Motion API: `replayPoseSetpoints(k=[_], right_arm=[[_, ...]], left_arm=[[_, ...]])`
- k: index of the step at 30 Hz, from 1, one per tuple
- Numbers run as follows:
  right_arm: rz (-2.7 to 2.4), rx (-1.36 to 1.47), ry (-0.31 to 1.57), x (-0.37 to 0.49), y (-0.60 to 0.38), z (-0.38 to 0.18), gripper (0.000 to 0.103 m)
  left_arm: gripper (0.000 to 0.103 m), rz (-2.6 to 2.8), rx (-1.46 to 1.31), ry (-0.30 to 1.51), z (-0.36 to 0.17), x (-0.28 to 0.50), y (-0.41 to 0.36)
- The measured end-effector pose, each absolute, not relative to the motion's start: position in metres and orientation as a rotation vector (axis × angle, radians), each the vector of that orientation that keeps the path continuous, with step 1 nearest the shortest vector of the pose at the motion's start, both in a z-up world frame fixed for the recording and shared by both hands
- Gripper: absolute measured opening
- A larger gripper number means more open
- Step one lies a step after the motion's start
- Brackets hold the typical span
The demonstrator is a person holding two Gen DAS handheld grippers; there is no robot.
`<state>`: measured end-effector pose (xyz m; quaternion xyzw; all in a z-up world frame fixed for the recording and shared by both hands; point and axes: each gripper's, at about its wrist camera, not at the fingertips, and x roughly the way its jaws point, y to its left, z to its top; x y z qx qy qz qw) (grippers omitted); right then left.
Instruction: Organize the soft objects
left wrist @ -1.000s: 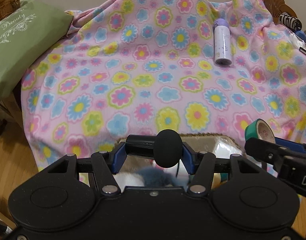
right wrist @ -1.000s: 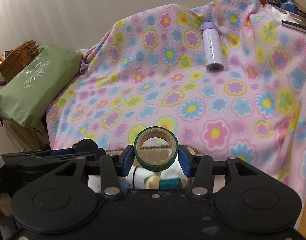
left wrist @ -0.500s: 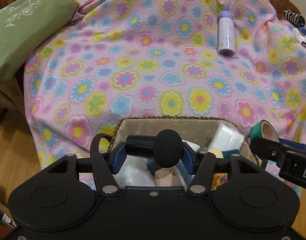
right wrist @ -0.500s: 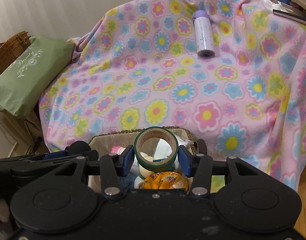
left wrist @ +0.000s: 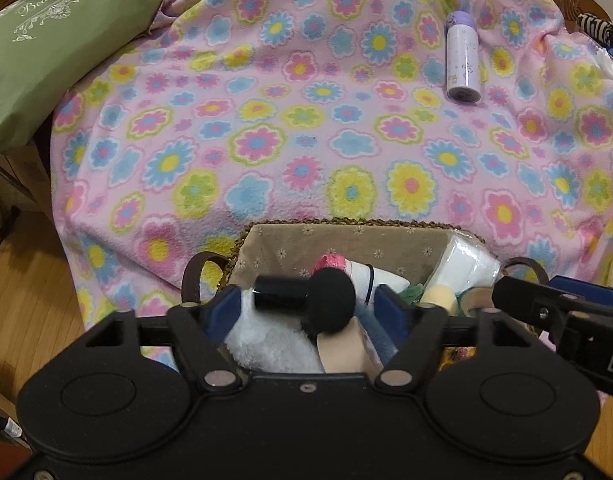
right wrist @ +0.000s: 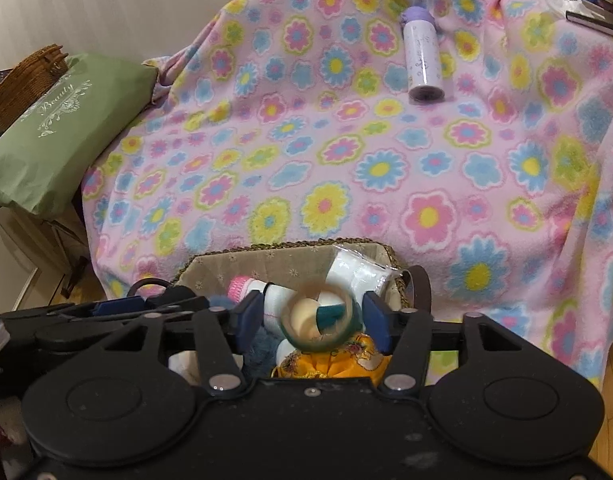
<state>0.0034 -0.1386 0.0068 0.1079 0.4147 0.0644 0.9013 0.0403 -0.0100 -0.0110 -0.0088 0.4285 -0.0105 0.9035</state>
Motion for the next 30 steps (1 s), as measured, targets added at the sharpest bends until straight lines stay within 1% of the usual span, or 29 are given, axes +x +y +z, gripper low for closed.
replayPoseSetpoints(k=[8,11,15,30], right_arm=[[0.095,0.223,0.845,0.0006,-0.1428,0.0095,0.056],[0.077,0.216,0.841,-0.0010,-0.1432,0.0106,0.057],[0.062,0.207,0.841,-0.0023,-0.1436,0.0110,0.060],[0.025,0.205,0.859,-0.0025,-0.1478,0.0090,0.066]], left_arm=[[0.072,-0.013,-0.011,0.878,-0.0088,0.0390,-0.0097],[0.075,-0.008,-0.008,0.870,-0.0073,0.0372,-0.0094],[0.075,-0.003,-0.002,0.865,-0.0058,0.0352,-0.0091],[0.076,0.003,0.004,0.871,-0.0058,0.0308,-0.0069]])
